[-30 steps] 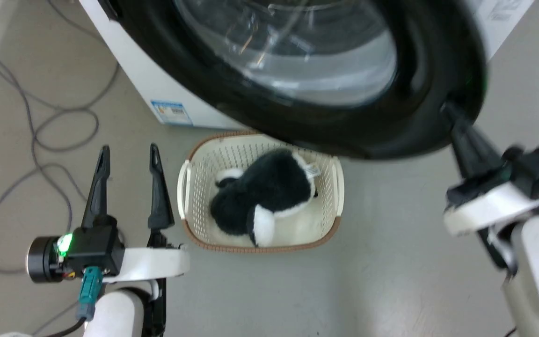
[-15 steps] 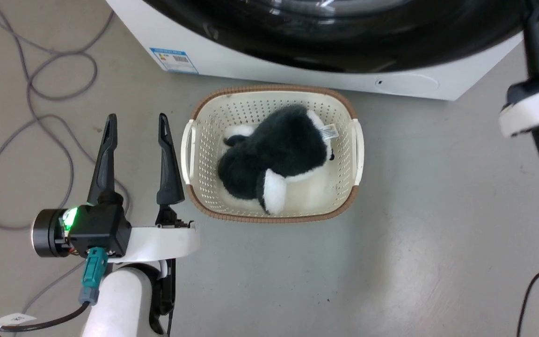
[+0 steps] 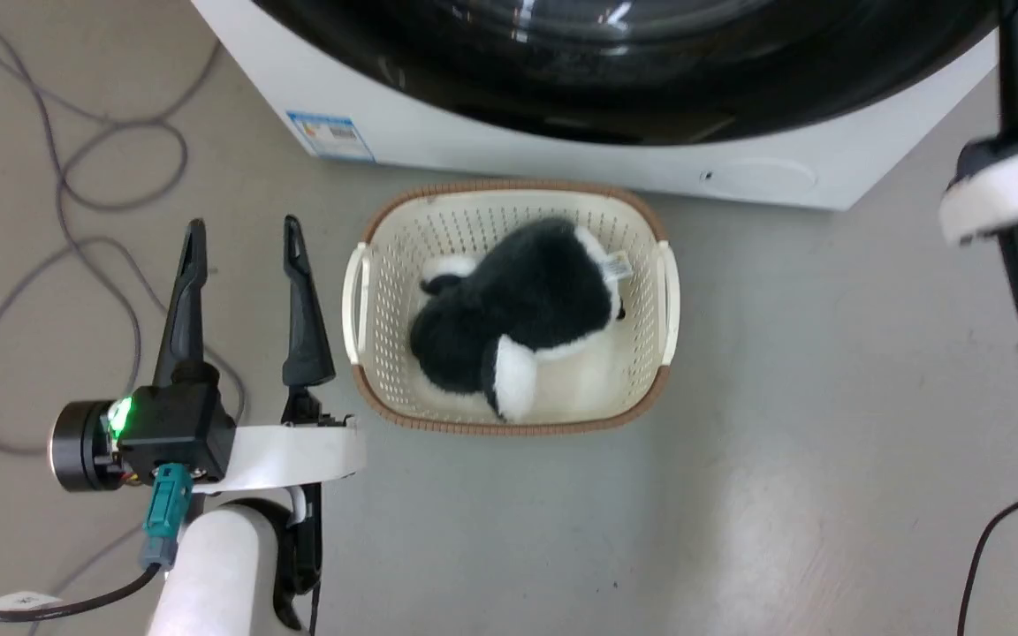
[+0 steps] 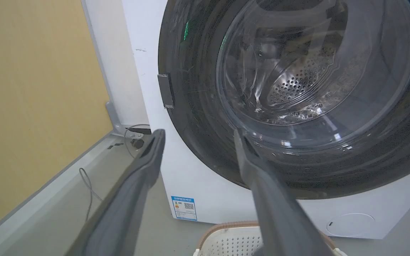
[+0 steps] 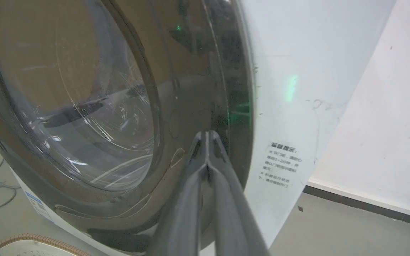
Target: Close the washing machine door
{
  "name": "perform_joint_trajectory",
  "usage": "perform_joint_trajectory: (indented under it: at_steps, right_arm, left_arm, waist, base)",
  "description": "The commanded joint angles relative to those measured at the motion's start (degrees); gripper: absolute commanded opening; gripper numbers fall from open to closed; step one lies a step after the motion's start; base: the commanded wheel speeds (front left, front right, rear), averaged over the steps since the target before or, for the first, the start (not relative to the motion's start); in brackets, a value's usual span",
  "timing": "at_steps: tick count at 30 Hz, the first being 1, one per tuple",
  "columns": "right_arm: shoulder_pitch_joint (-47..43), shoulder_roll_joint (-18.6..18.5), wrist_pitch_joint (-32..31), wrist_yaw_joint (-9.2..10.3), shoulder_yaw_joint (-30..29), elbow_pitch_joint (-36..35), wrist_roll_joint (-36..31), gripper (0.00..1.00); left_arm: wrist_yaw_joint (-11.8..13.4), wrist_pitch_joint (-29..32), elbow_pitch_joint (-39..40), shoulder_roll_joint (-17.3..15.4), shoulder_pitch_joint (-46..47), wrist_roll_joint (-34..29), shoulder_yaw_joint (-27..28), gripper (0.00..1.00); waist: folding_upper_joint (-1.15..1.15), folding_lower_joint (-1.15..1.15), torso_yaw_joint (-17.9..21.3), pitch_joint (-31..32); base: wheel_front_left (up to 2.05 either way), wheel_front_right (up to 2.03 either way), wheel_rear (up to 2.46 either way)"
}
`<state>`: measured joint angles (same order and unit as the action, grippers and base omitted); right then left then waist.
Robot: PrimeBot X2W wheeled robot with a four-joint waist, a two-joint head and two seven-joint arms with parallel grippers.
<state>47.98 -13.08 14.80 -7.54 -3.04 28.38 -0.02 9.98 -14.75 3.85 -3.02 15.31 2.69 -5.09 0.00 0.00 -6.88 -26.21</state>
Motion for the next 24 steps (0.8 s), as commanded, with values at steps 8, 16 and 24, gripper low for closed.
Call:
perform_joint_trajectory:
  at_steps: [8, 16, 24]
  right_arm:
    - [-16.73, 3.10, 0.20, 0.05, 0.71, -14.83, 0.33, 0.00]
    - [-29.34, 6.42, 0.20, 0.05, 2.86, -19.30, 2.79, 0.00]
    - [-39.46, 9.27, 0.20, 0.05, 2.86, -19.91, 6.03, 1.00]
  left_arm:
    - [-0.12, -0.25, -2.96, -0.43, -6.02, -0.94, 3.00, 1.00]
    - [-0.02, -0.25, -4.92, -0.88, -12.10, -1.18, 4.75, 1.00]
    - [-0.84, -0.25, -5.98, -1.19, -17.56, -1.39, 4.81, 1.00]
  waist:
    - [0.00, 0.00, 3.20, 10.74]
    - [0.00, 0.00, 6.34, 19.39]
    - [0.00, 0.00, 7.93, 25.37]
  base:
    - [0.00, 0.00, 0.00]
    - [0.00, 0.00, 0.00]
    - [0.00, 0.00, 0.00]
